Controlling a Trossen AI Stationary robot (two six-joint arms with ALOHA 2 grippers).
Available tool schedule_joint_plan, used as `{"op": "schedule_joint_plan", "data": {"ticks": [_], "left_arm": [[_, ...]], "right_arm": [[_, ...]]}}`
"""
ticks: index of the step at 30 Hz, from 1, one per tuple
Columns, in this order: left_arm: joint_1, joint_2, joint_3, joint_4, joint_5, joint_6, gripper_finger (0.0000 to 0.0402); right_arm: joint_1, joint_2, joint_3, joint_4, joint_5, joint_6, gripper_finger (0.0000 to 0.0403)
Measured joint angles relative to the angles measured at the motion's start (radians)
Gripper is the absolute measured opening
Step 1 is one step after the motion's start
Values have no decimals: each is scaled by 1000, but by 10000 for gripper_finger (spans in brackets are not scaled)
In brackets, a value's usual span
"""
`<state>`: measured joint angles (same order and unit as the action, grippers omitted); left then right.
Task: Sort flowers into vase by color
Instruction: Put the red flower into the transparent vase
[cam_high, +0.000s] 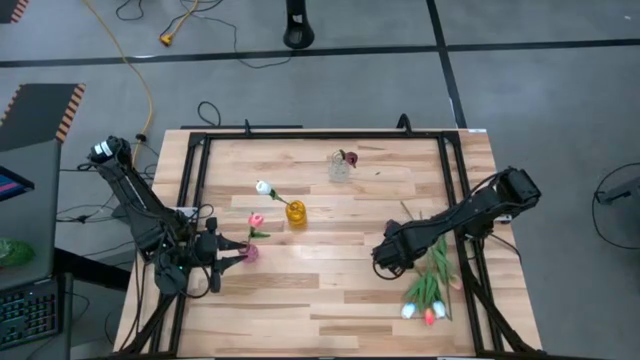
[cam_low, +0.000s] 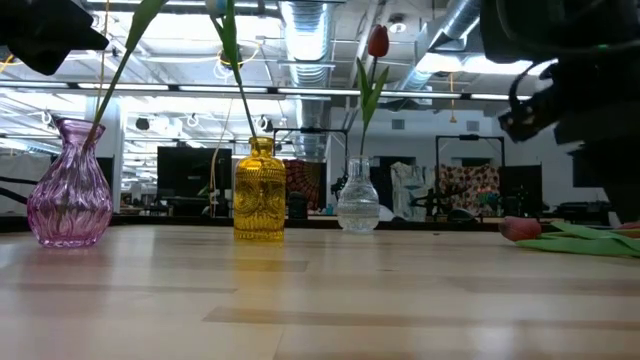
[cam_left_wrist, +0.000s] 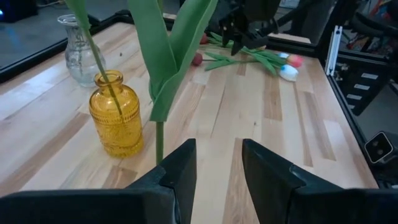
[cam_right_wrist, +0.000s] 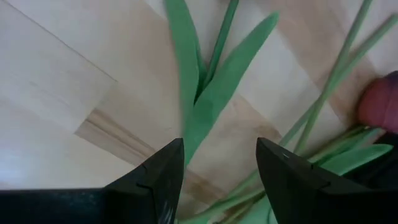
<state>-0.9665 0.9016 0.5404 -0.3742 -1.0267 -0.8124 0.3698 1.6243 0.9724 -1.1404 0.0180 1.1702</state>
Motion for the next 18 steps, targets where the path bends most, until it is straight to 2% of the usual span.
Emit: {"op": "schedule_joint_plan", "data": {"ticks": [4,10,18], "left_arm": [[0,0,0,0,-5,0,116],[0,0,0,0,-5,0,116],[0,0,0,0,-6,0,116]], "right_arm": [[0,-1,-37,45,-16,-10,227],[1,-1,-122,227,-75,-45,227],[0,-4,-145,252,-76,-104,205]]}}
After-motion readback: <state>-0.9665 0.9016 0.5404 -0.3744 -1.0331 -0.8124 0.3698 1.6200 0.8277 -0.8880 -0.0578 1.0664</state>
